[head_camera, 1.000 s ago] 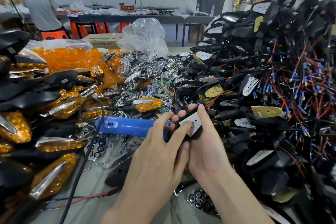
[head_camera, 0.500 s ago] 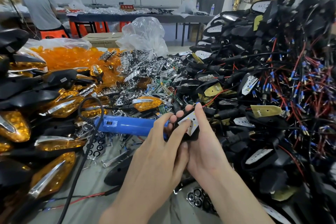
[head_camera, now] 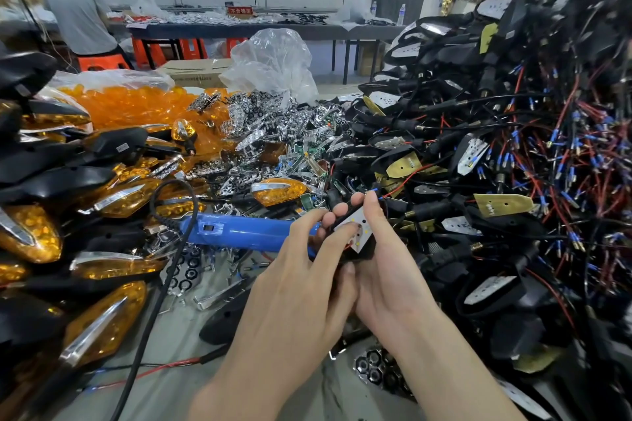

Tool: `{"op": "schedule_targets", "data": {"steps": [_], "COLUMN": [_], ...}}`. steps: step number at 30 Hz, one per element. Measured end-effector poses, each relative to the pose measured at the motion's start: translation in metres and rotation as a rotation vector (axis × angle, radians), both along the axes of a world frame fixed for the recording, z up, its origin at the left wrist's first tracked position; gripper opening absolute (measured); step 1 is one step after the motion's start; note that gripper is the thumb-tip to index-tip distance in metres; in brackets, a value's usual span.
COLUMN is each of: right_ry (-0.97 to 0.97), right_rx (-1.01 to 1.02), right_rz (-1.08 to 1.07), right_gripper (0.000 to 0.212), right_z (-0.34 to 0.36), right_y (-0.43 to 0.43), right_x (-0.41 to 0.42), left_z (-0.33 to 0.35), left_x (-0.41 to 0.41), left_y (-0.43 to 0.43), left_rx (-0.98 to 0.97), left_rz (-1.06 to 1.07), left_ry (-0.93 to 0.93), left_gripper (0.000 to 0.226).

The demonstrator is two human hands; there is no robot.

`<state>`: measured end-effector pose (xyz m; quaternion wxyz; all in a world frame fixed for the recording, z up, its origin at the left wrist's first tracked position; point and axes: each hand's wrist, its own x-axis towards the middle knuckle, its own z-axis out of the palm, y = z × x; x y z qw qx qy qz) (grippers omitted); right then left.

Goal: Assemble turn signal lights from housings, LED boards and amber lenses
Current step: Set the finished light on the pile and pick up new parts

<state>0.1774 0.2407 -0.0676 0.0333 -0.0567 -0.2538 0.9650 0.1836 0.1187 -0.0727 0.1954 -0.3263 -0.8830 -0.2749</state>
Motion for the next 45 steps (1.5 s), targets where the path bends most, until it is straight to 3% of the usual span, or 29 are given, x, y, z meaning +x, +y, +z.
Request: {"op": "schedule_targets", "data": {"steps": [15,21,27,32,36,39,42,45], "right_ry": [-0.013,0.027,0.057,0.086,0.077,0.061,0.047,0.042], "right_rx": [0.204,0.145,0.074,0.068,0.064,0.031,0.012,0.051], "right_rz": [-0.022,-0.156,-0.193,-0.176,-0.168,-0.168,-0.160,-0.144], "right_gripper": [0.023,0.021,0.015,0.012,0.011,0.009,0.009,0.010], "right_z": [0.001,0.004,0.000,-0.003,-0.003,0.000,0.000,-0.002], "right_y": [0.003,0.016,0.019,0.023,0.023,0.023,0.022,0.021], "right_x": [0.000,-0.006,-0.010,-0.009,-0.008,-0.008,-0.009,-0.010], "left_z": [-0.001,0.006,-0.015,-0.023,-0.019,-0.007,0.005,0.021], "left_x": [0.000,0.011,0.033,0.036,0.039,0.039,0.030,0.015], "left_y": [0.000,-0.003,-0.007,-0.003,-0.002,-0.019,-0.040,-0.041], "left_rx": [0.032,0.189,-0.154,-0.386,-0.393,-0.278,0.056,0.428], "left_rz": [-0.010,-0.039,-0.373,-0.375,-0.381,-0.369,-0.264,-0.172], "left_ry": [0.002,0.209,0.176,0.193,0.219,0.064,-0.233,-0.319], "left_gripper": [0.043,0.019,0.010,0.042,0.046,0.046,0.044,0.027]}}
